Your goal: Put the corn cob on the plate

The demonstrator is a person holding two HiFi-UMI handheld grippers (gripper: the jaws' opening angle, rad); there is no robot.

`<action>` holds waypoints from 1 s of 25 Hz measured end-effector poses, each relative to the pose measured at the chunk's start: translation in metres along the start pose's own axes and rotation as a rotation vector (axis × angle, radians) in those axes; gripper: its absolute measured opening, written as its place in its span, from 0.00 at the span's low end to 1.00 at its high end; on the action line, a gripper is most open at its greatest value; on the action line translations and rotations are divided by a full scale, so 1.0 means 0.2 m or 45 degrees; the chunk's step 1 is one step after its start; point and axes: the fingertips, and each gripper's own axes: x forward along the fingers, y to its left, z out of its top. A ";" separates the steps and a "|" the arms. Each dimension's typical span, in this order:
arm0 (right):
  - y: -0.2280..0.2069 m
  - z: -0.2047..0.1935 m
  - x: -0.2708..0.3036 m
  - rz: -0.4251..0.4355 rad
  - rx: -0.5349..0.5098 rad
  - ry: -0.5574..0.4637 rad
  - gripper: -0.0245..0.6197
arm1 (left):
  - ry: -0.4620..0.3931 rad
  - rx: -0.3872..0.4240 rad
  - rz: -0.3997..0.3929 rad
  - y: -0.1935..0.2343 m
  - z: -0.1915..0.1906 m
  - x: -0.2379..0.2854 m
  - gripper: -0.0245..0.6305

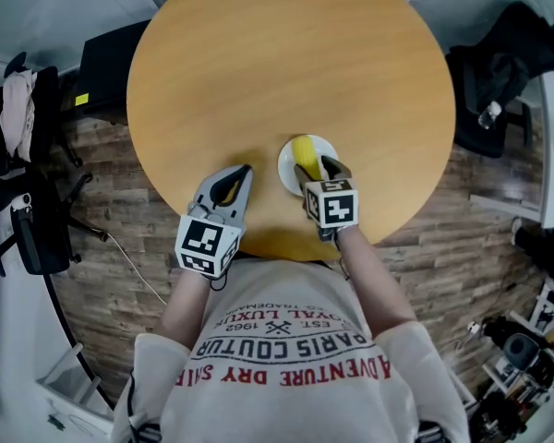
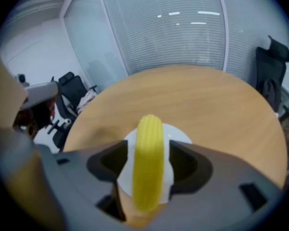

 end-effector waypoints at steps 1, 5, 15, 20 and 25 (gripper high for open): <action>0.00 0.03 -0.04 -0.006 -0.006 -0.038 0.45 | -0.002 -0.001 0.004 -0.01 0.00 0.00 0.09; 0.03 0.12 -0.18 -0.001 -0.003 -0.167 0.41 | -0.019 -0.010 0.013 -0.04 0.03 -0.02 0.09; 0.06 0.24 -0.51 -0.008 -0.082 -0.400 0.08 | -0.092 0.038 0.021 -0.14 0.16 -0.08 0.09; 0.09 0.43 -0.78 -0.018 -0.171 -0.693 0.08 | -0.159 0.076 0.025 -0.17 0.29 -0.13 0.09; 0.13 0.56 -1.02 -0.047 -0.265 -0.923 0.08 | -0.249 0.126 0.023 -0.23 0.43 -0.18 0.09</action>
